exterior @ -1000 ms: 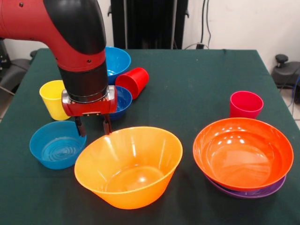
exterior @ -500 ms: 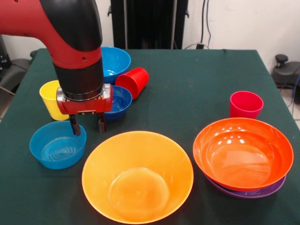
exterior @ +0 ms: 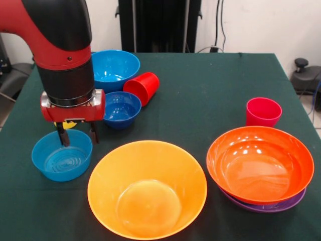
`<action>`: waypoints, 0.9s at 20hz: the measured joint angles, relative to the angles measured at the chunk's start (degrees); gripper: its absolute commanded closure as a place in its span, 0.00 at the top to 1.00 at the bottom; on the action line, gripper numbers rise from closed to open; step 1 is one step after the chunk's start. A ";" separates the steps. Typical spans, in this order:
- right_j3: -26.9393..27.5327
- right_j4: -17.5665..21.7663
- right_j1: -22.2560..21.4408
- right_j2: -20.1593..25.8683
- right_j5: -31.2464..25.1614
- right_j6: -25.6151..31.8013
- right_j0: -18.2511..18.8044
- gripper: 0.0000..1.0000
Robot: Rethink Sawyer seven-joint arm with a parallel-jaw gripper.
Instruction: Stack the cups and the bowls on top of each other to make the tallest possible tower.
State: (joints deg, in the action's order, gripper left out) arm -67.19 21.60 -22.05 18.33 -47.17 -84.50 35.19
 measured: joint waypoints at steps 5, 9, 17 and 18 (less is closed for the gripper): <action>0.56 0.00 0.36 0.01 0.00 0.00 0.16 1.00; 0.51 0.00 0.68 0.01 0.00 0.00 0.16 1.00; -0.03 0.00 0.67 0.00 0.00 0.00 0.15 1.00; -0.10 0.00 0.66 0.00 0.00 0.00 0.16 1.00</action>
State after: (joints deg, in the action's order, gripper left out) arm -67.29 21.60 -21.38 18.33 -47.17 -84.50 35.34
